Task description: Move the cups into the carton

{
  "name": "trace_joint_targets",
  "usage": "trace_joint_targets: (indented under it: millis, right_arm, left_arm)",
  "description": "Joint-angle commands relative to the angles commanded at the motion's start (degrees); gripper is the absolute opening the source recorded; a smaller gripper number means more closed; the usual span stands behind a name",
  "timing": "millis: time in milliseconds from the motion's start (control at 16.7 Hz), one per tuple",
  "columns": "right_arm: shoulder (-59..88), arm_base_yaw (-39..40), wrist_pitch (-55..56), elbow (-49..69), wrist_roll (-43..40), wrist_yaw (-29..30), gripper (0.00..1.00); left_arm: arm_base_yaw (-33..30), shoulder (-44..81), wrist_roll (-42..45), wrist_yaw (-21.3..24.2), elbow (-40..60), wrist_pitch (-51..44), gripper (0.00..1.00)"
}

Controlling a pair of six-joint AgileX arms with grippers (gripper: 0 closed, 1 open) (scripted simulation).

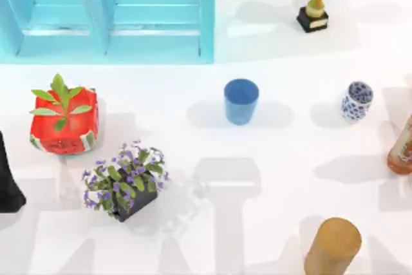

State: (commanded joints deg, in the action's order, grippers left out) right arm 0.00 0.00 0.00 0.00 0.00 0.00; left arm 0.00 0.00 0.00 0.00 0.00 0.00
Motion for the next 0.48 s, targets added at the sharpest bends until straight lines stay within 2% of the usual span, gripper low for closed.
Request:
trace_joint_targets:
  millis: [240, 480]
  right_arm:
    - [1.7, 0.1, -1.3, 1.6, 0.2, 0.0, 1.0]
    - [12.0, 0.9, -8.6, 11.6, 1.1, 0.0, 1.0]
  left_arm:
    - [0.0, 0.0, 0.0, 0.0, 0.0, 0.0, 1.0]
    - [0.0, 0.0, 0.0, 0.0, 0.0, 0.0, 1.0]
